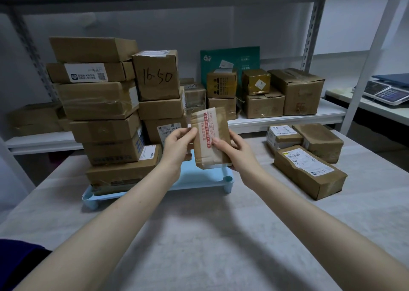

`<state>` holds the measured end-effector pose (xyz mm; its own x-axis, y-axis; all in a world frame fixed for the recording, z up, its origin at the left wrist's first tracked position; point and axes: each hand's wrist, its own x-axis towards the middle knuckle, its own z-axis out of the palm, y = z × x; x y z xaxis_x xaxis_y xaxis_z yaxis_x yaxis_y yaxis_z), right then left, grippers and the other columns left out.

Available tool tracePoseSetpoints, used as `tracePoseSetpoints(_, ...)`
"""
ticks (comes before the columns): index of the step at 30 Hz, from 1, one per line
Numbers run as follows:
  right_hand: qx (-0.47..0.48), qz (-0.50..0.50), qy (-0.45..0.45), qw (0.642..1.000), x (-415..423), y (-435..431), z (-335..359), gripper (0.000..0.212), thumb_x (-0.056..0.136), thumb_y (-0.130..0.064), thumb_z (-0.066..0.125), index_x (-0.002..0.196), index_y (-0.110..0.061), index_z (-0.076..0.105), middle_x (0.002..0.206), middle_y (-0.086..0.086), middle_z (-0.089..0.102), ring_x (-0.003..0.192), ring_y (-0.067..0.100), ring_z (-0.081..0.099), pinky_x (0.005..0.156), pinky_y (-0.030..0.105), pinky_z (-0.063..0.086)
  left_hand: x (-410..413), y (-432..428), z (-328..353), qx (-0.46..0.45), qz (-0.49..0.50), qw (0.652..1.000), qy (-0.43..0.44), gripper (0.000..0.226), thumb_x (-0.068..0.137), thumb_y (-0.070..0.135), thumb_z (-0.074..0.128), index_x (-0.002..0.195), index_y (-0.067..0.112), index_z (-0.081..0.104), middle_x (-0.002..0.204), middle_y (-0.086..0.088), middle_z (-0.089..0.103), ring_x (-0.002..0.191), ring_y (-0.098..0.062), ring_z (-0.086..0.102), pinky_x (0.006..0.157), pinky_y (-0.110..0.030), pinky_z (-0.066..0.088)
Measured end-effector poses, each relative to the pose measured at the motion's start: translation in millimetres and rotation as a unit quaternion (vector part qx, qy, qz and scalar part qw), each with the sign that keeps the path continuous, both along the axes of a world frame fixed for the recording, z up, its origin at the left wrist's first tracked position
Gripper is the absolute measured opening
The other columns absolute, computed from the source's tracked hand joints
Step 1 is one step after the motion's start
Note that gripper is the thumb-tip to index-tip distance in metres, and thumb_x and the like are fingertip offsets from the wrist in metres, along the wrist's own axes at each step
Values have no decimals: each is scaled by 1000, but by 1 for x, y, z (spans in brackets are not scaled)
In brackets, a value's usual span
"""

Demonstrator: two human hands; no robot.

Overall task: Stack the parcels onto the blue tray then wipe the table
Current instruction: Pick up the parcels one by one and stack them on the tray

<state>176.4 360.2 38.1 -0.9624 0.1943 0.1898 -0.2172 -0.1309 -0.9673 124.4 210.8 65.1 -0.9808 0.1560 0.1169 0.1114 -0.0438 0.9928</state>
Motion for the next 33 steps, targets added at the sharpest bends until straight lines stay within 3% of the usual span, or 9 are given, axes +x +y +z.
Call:
tracePoseSetpoints(3,-40,22,-50,998,1,-2,2,26,89,-32,66,114,-26,63,99,-5,72,84,13,68,61,26,50,-2,-2,-1,33,-14,999,-32,37,92,46,55,105,14,66,101,-5,70,104,-23,63,93,-46,48)
tracePoseSetpoints(6,-107,57,-93,988,-1,1,3,21,90,-40,58,103,-25,64,100,1,70,90,22,63,79,39,49,-1,-3,0,67,-60,991,-100,37,97,48,44,99,17,64,89,-2,64,85,-16,62,76,-31,50)
tracePoseSetpoints(12,-249,133,-115,952,2,5,3,50,91,-53,46,125,-20,63,112,20,67,104,38,61,79,52,55,-3,-12,-4,89,-160,967,-177,47,90,59,44,117,26,64,118,-7,61,106,-25,55,98,-42,39)
tracePoseSetpoints(17,-306,178,-117,928,7,4,8,45,83,-43,52,102,-10,75,106,26,69,101,41,62,82,56,53,0,-9,-2,119,-216,955,-165,59,81,61,54,125,23,64,128,-13,60,117,-32,54,91,-44,48)
tracePoseSetpoints(21,-266,53,-149,951,-2,5,6,25,95,-29,53,101,-10,68,99,16,70,86,28,68,72,37,61,1,-8,2,147,-169,962,-155,53,74,49,66,118,20,68,119,-9,66,114,-28,59,88,-44,53)
tracePoseSetpoints(24,-172,-32,-168,970,-11,12,-2,21,96,-24,53,107,-10,65,101,11,66,76,21,66,70,31,58,1,-7,2,121,-116,975,-143,46,79,38,69,119,14,64,111,-6,71,95,-21,66,67,-34,57)
tracePoseSetpoints(29,-77,-11,-183,980,-6,7,-1,65,88,-69,42,117,-15,64,110,7,67,102,24,62,88,45,47,6,-3,5,78,-14,991,-109,54,77,27,78,123,11,56,107,-5,71,91,-18,68,65,-31,55)
tracePoseSetpoints(31,6,-29,-149,988,-5,2,0,79,67,-71,64,125,-19,52,117,3,62,108,22,59,89,42,49,7,-3,6,55,25,994,-90,66,72,25,82,129,10,50,113,-5,67,92,-18,67,71,-33,57)
tracePoseSetpoints(33,99,-38,-108,988,-5,-3,1,91,54,-55,77,129,-20,40,117,2,58,107,20,61,83,35,52,6,-2,5,26,60,995,-72,71,71,25,84,130,11,47,117,-6,62,97,-20,64,75,-33,56)
